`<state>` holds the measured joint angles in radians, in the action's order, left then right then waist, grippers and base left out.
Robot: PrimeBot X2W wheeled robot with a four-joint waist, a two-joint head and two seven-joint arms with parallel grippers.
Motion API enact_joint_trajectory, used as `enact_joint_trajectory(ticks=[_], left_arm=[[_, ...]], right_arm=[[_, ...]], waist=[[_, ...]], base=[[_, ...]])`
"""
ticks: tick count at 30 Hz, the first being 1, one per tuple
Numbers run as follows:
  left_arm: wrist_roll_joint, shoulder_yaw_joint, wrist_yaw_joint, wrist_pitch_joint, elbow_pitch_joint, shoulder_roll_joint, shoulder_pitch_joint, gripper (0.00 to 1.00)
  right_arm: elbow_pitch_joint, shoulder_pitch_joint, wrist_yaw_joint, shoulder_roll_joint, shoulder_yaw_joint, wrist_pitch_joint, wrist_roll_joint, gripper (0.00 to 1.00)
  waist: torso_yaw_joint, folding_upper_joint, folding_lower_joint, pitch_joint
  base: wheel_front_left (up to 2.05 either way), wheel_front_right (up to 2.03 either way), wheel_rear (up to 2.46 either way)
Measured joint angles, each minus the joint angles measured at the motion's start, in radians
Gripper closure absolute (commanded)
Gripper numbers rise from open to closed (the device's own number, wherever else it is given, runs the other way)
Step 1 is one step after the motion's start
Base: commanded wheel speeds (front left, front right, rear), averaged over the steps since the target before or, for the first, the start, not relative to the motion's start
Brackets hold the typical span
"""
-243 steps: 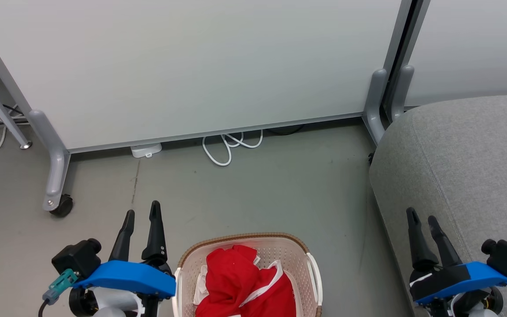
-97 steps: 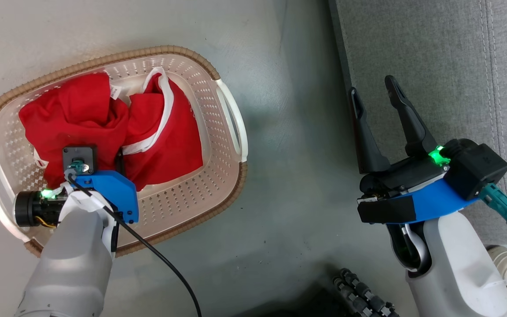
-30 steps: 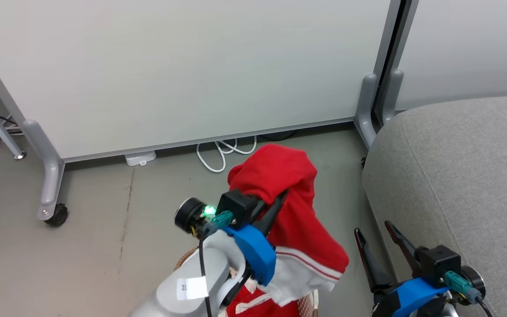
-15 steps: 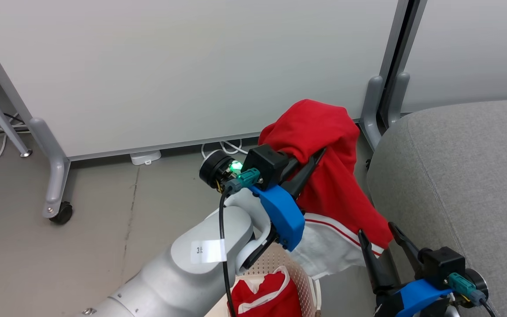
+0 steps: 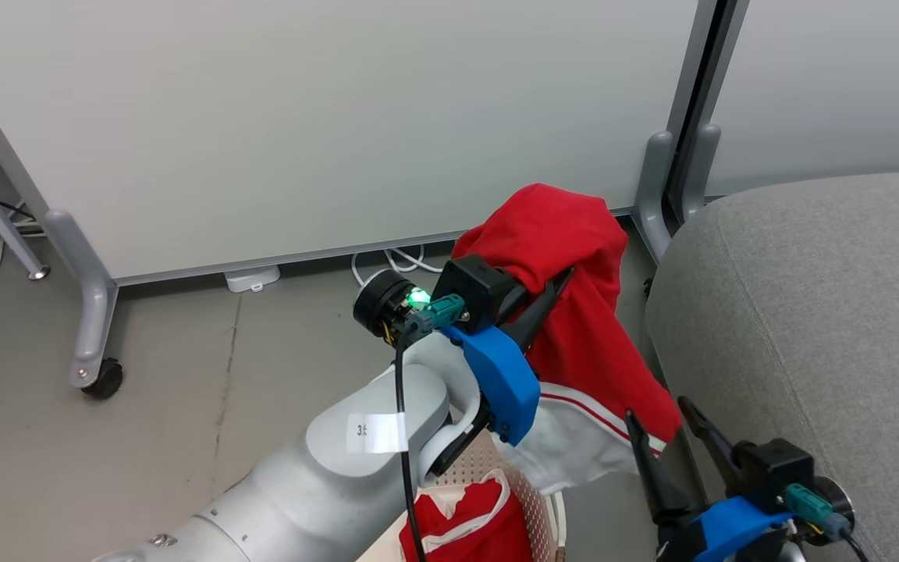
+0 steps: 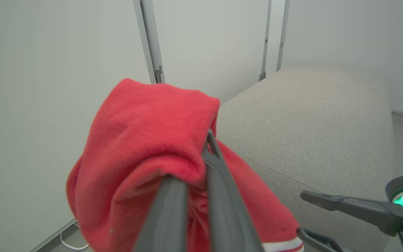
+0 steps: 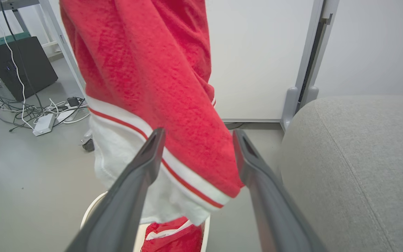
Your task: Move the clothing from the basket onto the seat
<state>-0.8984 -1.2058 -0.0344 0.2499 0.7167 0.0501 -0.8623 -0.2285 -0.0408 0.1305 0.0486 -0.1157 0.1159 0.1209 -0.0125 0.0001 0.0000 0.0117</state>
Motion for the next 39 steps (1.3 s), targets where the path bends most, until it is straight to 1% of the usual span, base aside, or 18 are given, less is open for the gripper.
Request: enact_joint_trajectory(ticks=[5,12,20,27,28,29,30,39], left_arm=[[-0.012,-0.013,0.003,0.007,0.002,0.000,-0.012,1.00],[-0.026,-0.036,0.008,0.009,-0.014,0.000,-0.016,1.00],[-0.035,-0.053,0.007,0.010,-0.015,0.000,-0.023,1.00],[-0.043,-0.064,-0.001,0.012,-0.018,0.000,-0.023,1.00],[-0.043,-0.065,-0.001,0.012,-0.020,0.000,-0.023,1.00],[-0.043,-0.066,-0.001,0.012,-0.022,0.001,-0.023,1.00],[-0.044,-0.066,-0.001,0.012,-0.024,0.001,-0.023,1.00],[-0.054,-0.070,-0.003,0.012,-0.024,0.001,-0.019,1.00]], right_arm=[[-0.020,-0.057,0.000,0.000,-0.043,-0.028,-0.028,0.00],[-0.078,-0.163,0.000,0.000,-0.068,-0.044,-0.077,0.00],[-0.179,-0.272,0.000,0.000,-0.119,-0.060,-0.069,0.00],[-0.302,-0.353,0.000,0.000,-0.184,-0.056,-0.007,0.00],[-0.317,-0.362,0.000,0.000,-0.193,-0.053,-0.002,0.38],[-0.330,-0.369,0.000,0.000,-0.200,-0.050,0.004,0.81],[-0.341,-0.374,0.000,0.000,-0.209,-0.043,0.011,1.00],[-0.394,-0.383,0.000,0.000,-0.236,-0.009,0.040,1.00]], waist=[[-0.004,0.0000,0.0000,-0.008],[0.007,0.0000,0.0000,-0.017],[0.017,0.0000,0.0001,-0.027],[0.017,0.0000,0.0001,-0.022],[0.017,0.0000,0.0001,-0.020],[0.017,0.0000,0.0001,-0.018],[0.017,0.0000,0.0000,-0.016],[0.013,0.0000,0.0000,0.003]], base=[[0.00,0.00,0.00],[0.00,0.00,0.00],[0.00,0.00,0.00],[0.00,0.00,0.00],[0.00,0.00,0.00],[0.00,0.00,0.00],[0.00,0.00,0.00],[0.00,0.00,0.00]])
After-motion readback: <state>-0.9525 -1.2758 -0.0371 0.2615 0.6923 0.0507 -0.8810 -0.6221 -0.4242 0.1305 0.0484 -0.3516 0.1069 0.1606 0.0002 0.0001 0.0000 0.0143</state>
